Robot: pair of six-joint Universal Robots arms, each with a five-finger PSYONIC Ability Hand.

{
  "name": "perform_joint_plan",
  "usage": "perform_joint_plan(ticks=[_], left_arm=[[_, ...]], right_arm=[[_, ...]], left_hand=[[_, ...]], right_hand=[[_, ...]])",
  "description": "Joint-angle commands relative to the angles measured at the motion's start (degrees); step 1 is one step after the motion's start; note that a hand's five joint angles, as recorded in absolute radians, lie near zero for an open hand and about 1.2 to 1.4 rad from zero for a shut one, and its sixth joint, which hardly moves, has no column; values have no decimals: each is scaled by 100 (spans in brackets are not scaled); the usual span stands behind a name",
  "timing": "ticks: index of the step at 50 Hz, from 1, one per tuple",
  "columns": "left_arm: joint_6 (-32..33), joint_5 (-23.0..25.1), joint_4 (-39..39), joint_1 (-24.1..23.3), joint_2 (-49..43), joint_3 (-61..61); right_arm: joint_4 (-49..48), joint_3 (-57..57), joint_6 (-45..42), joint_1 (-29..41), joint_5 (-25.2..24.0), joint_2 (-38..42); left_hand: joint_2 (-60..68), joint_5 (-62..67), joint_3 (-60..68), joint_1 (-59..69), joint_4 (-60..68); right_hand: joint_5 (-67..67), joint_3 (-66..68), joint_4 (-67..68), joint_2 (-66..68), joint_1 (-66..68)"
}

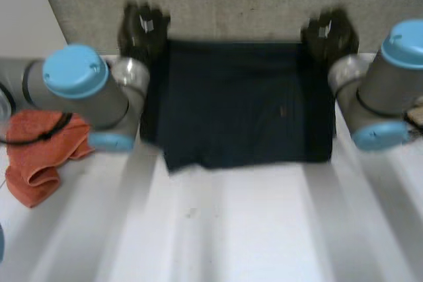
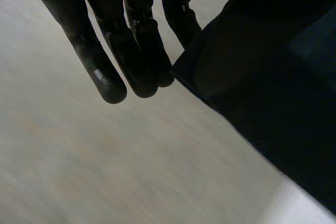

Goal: Fold the laundry.

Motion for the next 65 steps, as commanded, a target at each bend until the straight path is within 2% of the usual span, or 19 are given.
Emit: perform_joint_plan(ticks=[1,2,5,13,18,24,30,33,36,41,48,51,57,60,64,65], left_arm=[[-541,-76,1912,-30,284,901],[-751,-137,2062,-12,520,866],[-920,-313,1863,14,864,849],[-947,-507,764,-56,891,157],[-956,-463,561,-100,953,-670],[-921,-428,254,-328,900,-1708],[-903,-428,-528,-399,1014,-2780],[-903,-428,-1038,-399,1365,-3290],[-903,-419,-1607,-451,1829,-3763],[-842,-401,-2549,-618,2744,-4415],[-280,-393,-4332,-987,3703,-5066],[-86,-393,-4931,-1207,3818,-5224],[-15,-375,-5959,-1743,4037,-5181],[11,-366,-6093,-1823,4143,-5050],[20,-287,-5602,-1735,4056,-4532],[20,-279,-5218,-1665,3855,-4278]], right_arm=[[-2310,-781,718,112,5,-204],[-2442,-781,806,112,5,-266],[-2479,-912,1062,68,-4,-372],[-1838,-887,1159,103,-48,-223],[-1285,-650,1159,103,-101,14],[-704,228,1097,94,-443,252],[-116,1055,975,50,-663,331],[359,1503,782,33,-681,226],[983,1881,448,24,-672,33],[2608,2540,-194,24,-602,-1047],[4250,3391,-475,24,-567,-2101],[4796,3945,-1000,15,-540,-2549],[5229,4755,-1715,-117,-575,-3228],[5220,4818,-1724,-134,-628,-3500],[5142,4590,-1715,-371,-619,-3527],[5106,4519,-1706,-450,-619,-3536]], left_hand=[[1124,1283,1153,1400,1114],[1124,1283,1153,1400,1114],[1124,1283,1153,1400,1114],[1124,1283,1153,1400,1114],[1124,1283,1153,1400,1114],[1124,1283,1153,1400,1114],[1124,1283,1153,1400,1114],[1124,1283,1153,1400,1114],[1124,1283,1153,1400,1114],[1124,1283,1153,1400,1114],[1124,1283,1153,1400,1114],[1124,1283,1153,1400,1114],[1124,1283,1153,1400,1114],[1124,1283,1153,1400,1114],[1124,1283,1153,1400,1114],[1124,1283,1153,1400,1114]], right_hand=[[1248,1172,1124,1226,1634],[1248,1172,1124,1226,1634],[1248,1172,1124,1226,1634],[1248,1172,1124,1226,1634],[1248,1172,1124,1226,1634],[1248,1172,1124,1226,1634],[1248,1172,1124,1226,1634],[1248,1172,1124,1226,1634],[1248,1172,1124,1226,1634],[1248,1172,1124,1226,1634],[1248,1172,1124,1226,1634],[1248,1172,1124,1226,1634],[1248,1172,1124,1226,1634],[1248,1172,1124,1226,1634],[1248,1172,1124,1226,1634],[1248,1172,1124,1226,1634]])
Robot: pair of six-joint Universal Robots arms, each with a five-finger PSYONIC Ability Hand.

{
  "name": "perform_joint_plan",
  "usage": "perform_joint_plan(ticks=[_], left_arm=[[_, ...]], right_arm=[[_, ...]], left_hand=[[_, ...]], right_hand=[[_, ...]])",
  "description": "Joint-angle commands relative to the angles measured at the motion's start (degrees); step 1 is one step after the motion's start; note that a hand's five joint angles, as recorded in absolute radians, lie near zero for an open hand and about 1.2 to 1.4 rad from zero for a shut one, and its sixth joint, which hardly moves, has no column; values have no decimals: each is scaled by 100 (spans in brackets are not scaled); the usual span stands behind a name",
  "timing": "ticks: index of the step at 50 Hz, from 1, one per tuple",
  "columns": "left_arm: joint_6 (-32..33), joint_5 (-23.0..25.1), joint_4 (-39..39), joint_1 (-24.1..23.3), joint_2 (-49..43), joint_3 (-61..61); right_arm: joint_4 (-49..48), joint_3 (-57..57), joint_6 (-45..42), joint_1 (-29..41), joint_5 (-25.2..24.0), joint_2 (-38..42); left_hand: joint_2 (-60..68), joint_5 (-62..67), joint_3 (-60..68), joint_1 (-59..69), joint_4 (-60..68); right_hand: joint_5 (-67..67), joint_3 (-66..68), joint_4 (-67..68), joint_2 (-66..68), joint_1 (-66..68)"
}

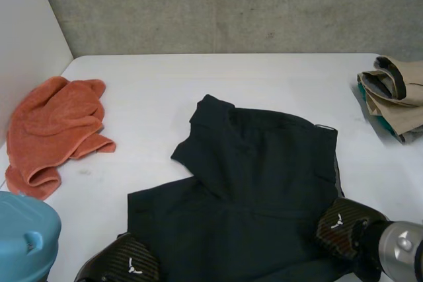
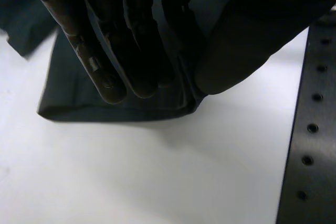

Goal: Fold the laundry.

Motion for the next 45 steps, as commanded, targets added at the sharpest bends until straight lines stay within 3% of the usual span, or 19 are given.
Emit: perform_joint_plan(ticks=[1,5,7,15,21,27,28,29,30,31,32,34,36,45], left_arm=[[13,94,1022,131,-397,960],[22,77,2200,483,-1329,1891],[13,86,2770,675,-1907,2548],[13,112,4345,870,-4095,5175],[13,130,4900,1151,-5539,6848],[-4,400,5261,1186,-6654,8228],[-4,498,5287,1178,-6753,8326],[-39,595,5296,1169,-6823,8388],[-74,674,5305,1169,-6867,8406],[-118,823,5331,1134,-6894,8371],[-127,859,5340,1108,-6894,8336],[-171,850,5349,985,-6868,8222],[-189,842,5349,871,-6815,8116],[-206,350,5358,756,-5402,6519]], right_arm=[[-206,-330,7,-394,-37,-171],[-803,-839,471,-579,-38,179],[-1338,-1217,937,-580,33,724],[-3131,-1991,1659,-492,480,1665],[-5028,-2570,1606,-465,858,2666],[-5778,-3256,1501,-456,841,3651],[-5857,-3379,1509,-456,815,3783],[-5997,-3598,1457,-448,780,4028],[-6068,-3713,1413,-439,754,4143],[-6121,-3819,1404,-448,719,4240],[-6156,-3924,1395,-439,710,4311],[-6218,-4083,1474,-448,718,4356],[-6201,-4092,1518,-439,771,4259],[-5682,-2765,2204,-474,771,2835]], left_hand=[[1121,1252,1152,1400,1113],[1121,1252,1152,1400,1113],[1121,1252,1152,1400,1113],[1121,1252,1152,1400,1113],[1121,1252,1152,1400,1113],[1121,1252,1152,1400,1113],[1121,1252,1152,1400,1113],[-625,-494,-595,-347,-633],[-3774,-3642,-3743,-3495,-3781],[-5187,-5056,-5157,-4908,-5195],[-4435,-4304,-4405,-4157,-4443],[-5879,-5748,-5848,-5600,-5887],[-5879,-5748,-5848,-5600,-5887],[-5879,-5748,-5848,-5600,-5887]], right_hand=[[1222,1170,1120,1220,1634],[1222,1170,1120,1220,1634],[1222,1170,1120,1220,1634],[1222,1170,1120,1220,1634],[1222,1170,1120,1220,1634],[1222,1170,1120,1220,1634],[-154,-206,-257,-156,258],[-5778,-5830,-5880,-5780,-5366],[-5778,-5830,-5880,-5780,-5366],[-5778,-5830,-5880,-5780,-5366],[-5778,-5830,-5880,-5780,-5366],[-5778,-5830,-5880,-5780,-5366],[-5778,-5830,-5880,-5780,-5366],[-5778,-5830,-5880,-5780,-5366]])
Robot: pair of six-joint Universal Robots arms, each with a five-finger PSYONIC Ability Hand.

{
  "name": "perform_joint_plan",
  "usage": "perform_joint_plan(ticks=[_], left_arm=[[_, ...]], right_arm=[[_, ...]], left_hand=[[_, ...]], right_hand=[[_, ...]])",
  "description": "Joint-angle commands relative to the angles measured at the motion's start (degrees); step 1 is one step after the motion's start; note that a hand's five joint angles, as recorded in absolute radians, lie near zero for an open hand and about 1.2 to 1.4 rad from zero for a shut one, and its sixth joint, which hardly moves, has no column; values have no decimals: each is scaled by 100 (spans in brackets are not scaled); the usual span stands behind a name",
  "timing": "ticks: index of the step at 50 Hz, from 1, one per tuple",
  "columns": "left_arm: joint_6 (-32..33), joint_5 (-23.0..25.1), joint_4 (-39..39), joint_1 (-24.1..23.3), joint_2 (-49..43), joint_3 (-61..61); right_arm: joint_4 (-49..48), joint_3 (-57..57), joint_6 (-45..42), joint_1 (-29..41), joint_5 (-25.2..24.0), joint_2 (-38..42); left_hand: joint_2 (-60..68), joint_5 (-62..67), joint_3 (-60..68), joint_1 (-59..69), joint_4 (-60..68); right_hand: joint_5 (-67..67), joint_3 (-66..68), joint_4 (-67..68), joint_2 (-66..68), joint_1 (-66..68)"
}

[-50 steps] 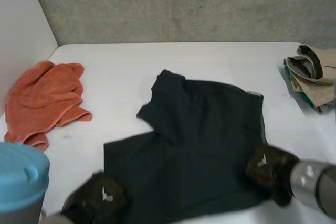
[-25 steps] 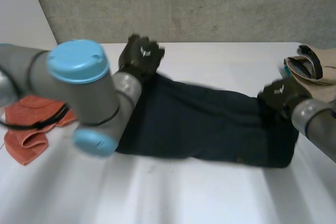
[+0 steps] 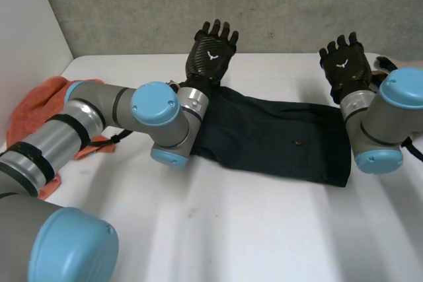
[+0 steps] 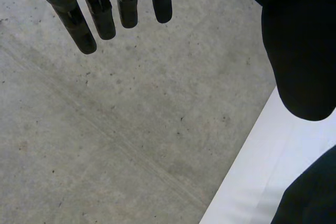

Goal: Fold the laundry.

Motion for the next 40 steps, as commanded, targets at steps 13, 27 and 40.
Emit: perform_joint_plan(ticks=[13,27,40], left_arm=[[-567,-478,-24,-63,2844,-3749],[-1165,-487,-50,-19,2933,-4242],[-1165,-487,-59,25,3451,-4628]], right_arm=[[2889,2259,2756,-253,-474,-1800],[1746,2427,2608,-262,-440,-1114],[1877,3122,210,-1395,-335,-2406]], left_hand=[[-209,-279,-233,-173,-176],[-209,-279,-233,-173,-176],[-209,-279,-233,-173,-176]], right_hand=[[1068,1141,1123,1121,1047],[6733,6805,6787,6786,6711],[6733,6805,6787,6786,6711]])
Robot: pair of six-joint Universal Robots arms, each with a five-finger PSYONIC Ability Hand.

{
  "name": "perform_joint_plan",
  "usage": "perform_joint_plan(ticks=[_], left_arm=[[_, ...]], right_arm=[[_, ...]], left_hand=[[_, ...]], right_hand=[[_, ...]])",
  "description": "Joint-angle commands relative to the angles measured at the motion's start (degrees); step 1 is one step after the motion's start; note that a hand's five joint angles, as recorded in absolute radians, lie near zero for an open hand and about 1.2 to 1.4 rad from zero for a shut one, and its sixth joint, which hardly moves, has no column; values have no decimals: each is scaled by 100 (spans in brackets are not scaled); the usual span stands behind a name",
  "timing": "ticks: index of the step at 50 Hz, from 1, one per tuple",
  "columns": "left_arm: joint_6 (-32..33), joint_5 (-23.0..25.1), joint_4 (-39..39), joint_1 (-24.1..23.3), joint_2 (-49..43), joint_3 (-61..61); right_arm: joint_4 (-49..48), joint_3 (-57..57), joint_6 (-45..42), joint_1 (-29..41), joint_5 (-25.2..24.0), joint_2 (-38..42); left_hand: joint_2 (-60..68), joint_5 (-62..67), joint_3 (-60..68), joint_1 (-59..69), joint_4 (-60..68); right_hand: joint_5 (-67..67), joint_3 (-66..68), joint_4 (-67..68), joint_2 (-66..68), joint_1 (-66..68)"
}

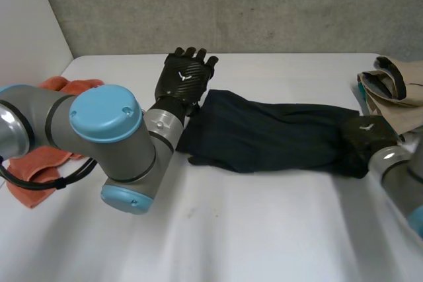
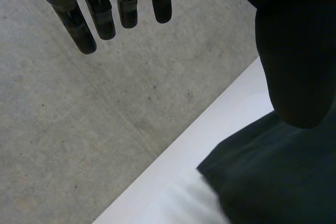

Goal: Fold the laundry.

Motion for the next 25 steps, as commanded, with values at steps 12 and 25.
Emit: perform_joint_plan(ticks=[12,25], left_arm=[[1,9,35,182,717,-666],[-157,9,70,191,717,-421]], right_arm=[[-329,-515,-3018,984,-856,-455],[-348,-1033,-2966,2559,-1949,776]], left_hand=[[-209,-279,-233,-173,-176],[-209,-279,-233,-173,-176]], right_hand=[[1422,1203,1151,1278,1895],[-5578,-5797,-5849,-5722,-5105]])
